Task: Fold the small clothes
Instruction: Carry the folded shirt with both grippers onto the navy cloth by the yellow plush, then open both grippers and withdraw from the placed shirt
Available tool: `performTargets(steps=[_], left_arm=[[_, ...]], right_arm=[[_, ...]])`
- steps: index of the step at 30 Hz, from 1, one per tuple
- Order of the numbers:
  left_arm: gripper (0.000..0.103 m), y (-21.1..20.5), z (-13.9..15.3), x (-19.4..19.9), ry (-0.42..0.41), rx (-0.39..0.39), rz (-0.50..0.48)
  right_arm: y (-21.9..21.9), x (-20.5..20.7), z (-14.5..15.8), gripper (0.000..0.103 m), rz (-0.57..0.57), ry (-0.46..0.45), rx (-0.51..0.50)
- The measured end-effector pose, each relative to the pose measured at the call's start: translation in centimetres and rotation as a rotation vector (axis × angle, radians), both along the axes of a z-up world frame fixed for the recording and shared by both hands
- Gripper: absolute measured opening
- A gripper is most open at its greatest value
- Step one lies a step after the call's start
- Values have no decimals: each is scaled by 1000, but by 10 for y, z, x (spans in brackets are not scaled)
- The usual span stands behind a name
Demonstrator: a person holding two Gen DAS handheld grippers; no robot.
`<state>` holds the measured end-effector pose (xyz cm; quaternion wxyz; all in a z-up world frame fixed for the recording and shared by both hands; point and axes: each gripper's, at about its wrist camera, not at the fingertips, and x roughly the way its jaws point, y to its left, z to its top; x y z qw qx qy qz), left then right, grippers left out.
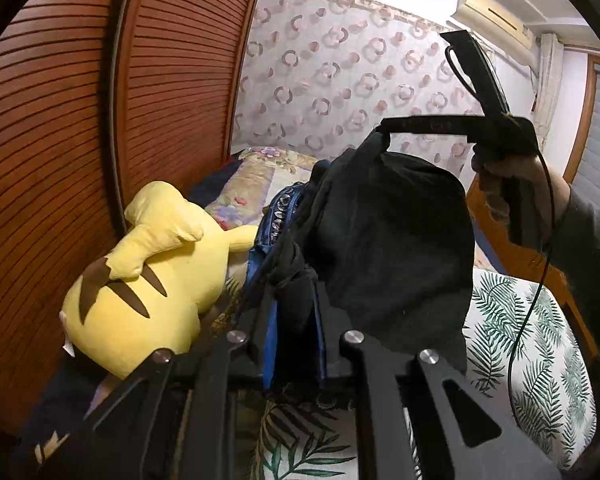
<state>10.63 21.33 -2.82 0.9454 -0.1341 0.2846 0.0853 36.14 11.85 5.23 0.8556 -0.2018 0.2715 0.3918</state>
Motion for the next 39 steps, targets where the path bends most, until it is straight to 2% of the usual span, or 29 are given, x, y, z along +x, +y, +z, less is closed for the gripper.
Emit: performTargets(steps=[6, 8, 13, 17, 27, 39], left_arm=[[18, -11, 12, -11, -22, 33, -29], [20, -14, 17, -14, -29, 47, -30], [23, -34, 32, -25, -53, 84, -63], [25, -57, 40, -30, -68, 104, -107], [29, -130, 47, -31, -60, 155, -198], [29, -200, 61, -36, -74, 173, -257]], right_arm=[[-37, -9, 14, 59, -40, 8, 22], [-49, -16, 16, 65, -56, 9, 14], [-102, -55, 21, 67, -67, 27, 62], [-157, -98, 18, 76, -109, 34, 107], [-282, -183, 3, 77, -291, 31, 179], [-375, -255, 16, 77, -477, -29, 266]])
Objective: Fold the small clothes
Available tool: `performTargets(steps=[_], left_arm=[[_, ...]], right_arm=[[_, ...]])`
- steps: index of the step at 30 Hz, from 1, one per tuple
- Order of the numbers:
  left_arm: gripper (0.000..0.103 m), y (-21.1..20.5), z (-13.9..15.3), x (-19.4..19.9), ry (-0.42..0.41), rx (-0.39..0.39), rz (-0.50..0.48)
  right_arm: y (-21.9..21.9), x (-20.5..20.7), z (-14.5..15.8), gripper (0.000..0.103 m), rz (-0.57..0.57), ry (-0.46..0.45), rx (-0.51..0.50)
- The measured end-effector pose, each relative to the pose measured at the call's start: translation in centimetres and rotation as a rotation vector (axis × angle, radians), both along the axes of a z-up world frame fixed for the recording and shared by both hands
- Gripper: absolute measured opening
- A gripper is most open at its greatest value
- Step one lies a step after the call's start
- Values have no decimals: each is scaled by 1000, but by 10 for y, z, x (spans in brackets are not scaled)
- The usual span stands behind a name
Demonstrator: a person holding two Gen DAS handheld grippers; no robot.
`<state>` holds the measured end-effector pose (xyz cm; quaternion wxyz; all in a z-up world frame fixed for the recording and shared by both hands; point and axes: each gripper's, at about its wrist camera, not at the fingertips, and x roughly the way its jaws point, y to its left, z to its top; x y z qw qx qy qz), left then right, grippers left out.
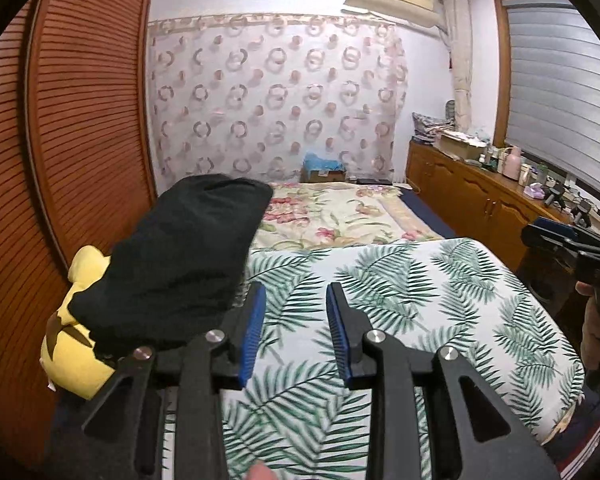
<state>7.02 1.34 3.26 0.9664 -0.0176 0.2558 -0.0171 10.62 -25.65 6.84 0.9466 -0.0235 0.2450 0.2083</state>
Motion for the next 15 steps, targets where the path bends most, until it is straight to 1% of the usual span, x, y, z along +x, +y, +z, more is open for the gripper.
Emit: performTargets(steps=[4, 7, 10, 15], left_arm=[[29, -17, 13, -5, -26, 21, -9], [29, -26, 22, -10, -39, 20, -15], [29, -31, 28, -14, -48, 12, -28], [29, -39, 35, -25, -75, 28, -21]], right_arm=[[-16, -17, 8, 77, -30, -24, 26], [-21, -29, 15, 77, -53, -49, 34], [-25, -39, 20, 77, -67, -68, 38], [-32, -49, 28, 77, -84, -92, 58]])
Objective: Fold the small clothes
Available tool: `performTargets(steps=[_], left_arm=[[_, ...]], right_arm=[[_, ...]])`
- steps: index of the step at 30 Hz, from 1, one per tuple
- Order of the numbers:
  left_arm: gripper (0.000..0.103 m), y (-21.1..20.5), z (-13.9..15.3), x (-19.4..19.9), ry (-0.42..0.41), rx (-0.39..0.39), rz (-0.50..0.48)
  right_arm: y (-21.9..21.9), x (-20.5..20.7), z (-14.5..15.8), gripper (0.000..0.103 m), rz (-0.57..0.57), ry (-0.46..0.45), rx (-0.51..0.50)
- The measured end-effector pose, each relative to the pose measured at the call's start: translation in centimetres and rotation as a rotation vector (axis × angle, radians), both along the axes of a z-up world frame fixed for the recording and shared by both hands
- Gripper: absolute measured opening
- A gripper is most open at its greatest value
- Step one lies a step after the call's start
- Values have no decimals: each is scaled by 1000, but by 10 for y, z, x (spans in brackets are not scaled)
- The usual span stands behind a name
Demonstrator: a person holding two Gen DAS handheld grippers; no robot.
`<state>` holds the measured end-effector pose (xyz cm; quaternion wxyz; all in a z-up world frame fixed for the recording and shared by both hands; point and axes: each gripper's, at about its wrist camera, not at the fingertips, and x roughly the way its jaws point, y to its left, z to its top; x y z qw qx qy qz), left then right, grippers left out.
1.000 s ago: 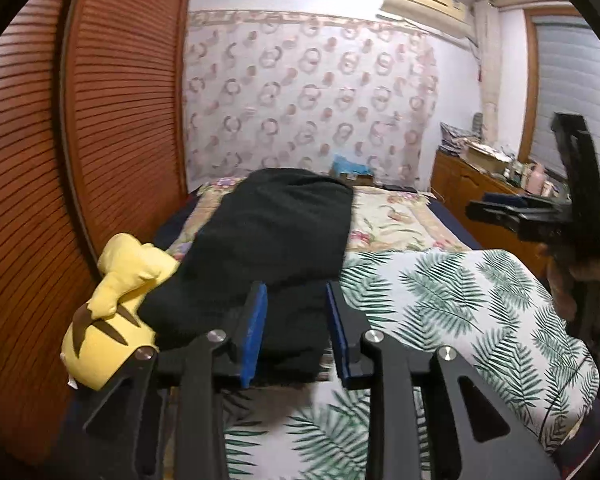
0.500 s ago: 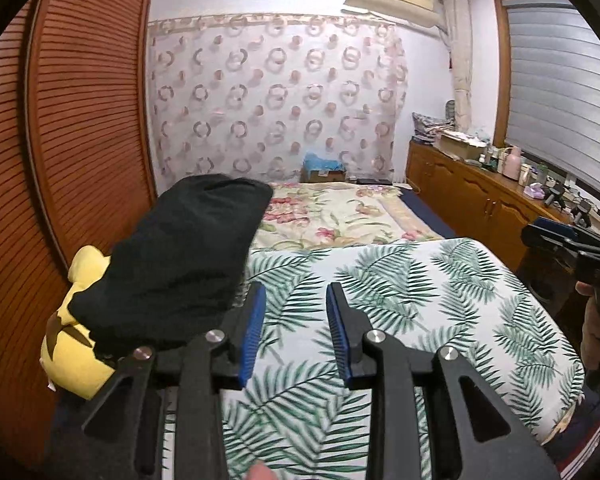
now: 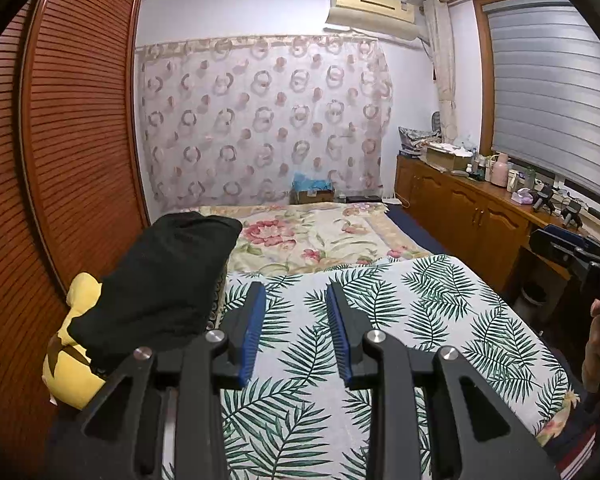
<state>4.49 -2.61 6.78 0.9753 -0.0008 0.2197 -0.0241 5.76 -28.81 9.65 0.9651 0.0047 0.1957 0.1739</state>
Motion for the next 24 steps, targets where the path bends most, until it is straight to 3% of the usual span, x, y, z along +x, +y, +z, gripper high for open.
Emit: performTargets(steps=[24], left_arm=[[30, 0, -1, -8, -7, -1, 21]], right_arm=[[-3, -2, 0, 77, -7, 4, 9]])
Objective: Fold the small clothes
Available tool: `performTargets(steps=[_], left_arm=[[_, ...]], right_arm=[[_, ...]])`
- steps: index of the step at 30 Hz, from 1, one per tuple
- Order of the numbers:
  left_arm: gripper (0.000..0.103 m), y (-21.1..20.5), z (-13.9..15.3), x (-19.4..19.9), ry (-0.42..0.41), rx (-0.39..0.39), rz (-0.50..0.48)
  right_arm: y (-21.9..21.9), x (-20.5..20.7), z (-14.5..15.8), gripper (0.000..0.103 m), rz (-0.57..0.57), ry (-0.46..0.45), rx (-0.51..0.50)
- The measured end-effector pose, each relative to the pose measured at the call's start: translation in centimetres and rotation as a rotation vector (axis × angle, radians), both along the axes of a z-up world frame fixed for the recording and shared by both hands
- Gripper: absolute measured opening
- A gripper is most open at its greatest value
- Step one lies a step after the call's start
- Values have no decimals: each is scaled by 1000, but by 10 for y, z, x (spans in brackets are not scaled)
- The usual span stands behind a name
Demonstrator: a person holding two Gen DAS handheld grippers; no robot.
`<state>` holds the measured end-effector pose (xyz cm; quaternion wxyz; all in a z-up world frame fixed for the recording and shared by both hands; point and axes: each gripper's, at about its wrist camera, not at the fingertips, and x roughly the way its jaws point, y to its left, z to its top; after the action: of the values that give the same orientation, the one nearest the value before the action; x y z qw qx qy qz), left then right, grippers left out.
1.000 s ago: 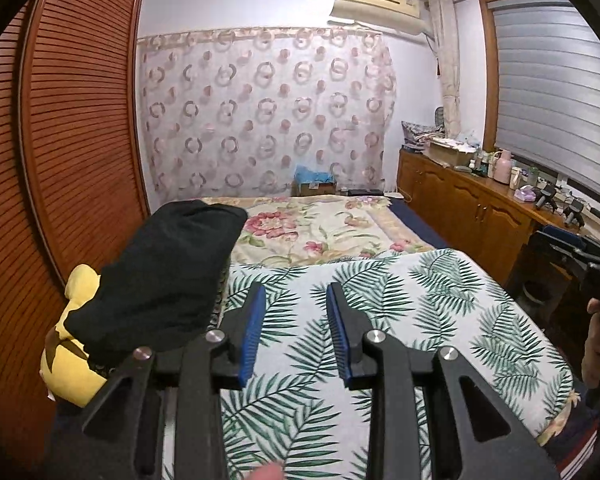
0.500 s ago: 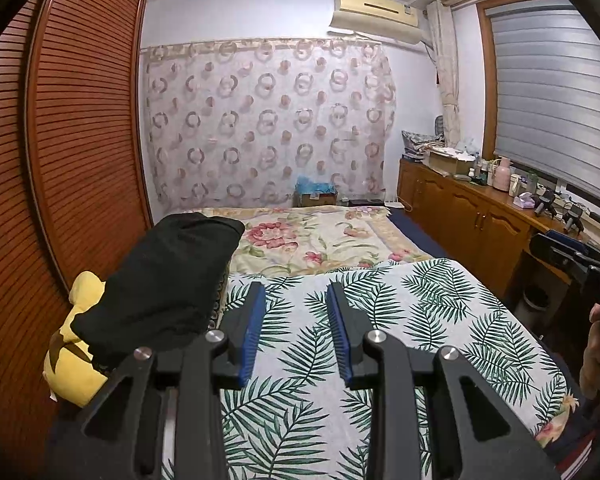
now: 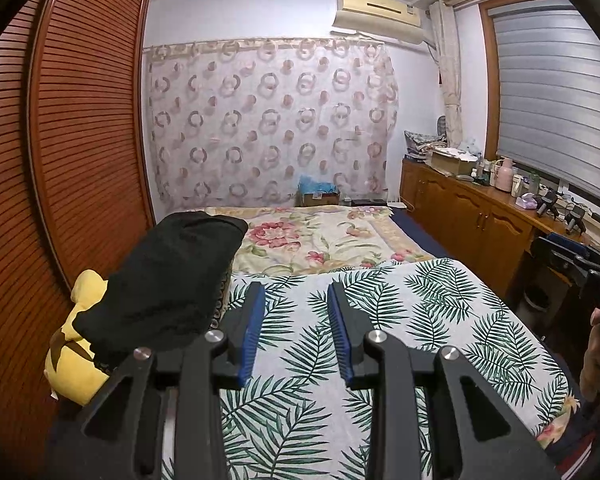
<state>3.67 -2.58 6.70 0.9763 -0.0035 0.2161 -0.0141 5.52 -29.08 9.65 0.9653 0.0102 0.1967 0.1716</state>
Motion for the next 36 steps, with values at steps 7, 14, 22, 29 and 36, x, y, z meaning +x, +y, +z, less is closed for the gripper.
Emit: performTargets(steps=[7, 14, 22, 29, 36], left_arm=[[30, -1, -1, 0, -1, -1, 3], [31, 0, -1, 0, -3, 1, 4], [31, 0, 3, 0, -8, 4, 10], [31, 2, 7, -1, -11, 5, 15], [31, 2, 6, -1, -12, 6, 15]], right_arm=[[-1, 0, 0, 77, 0, 1, 1], [-4, -3, -2, 77, -5, 1, 0], [-4, -2, -1, 77, -4, 3, 1], [-4, -2, -1, 77, -4, 3, -1], [-6, -3, -2, 77, -6, 1, -1]])
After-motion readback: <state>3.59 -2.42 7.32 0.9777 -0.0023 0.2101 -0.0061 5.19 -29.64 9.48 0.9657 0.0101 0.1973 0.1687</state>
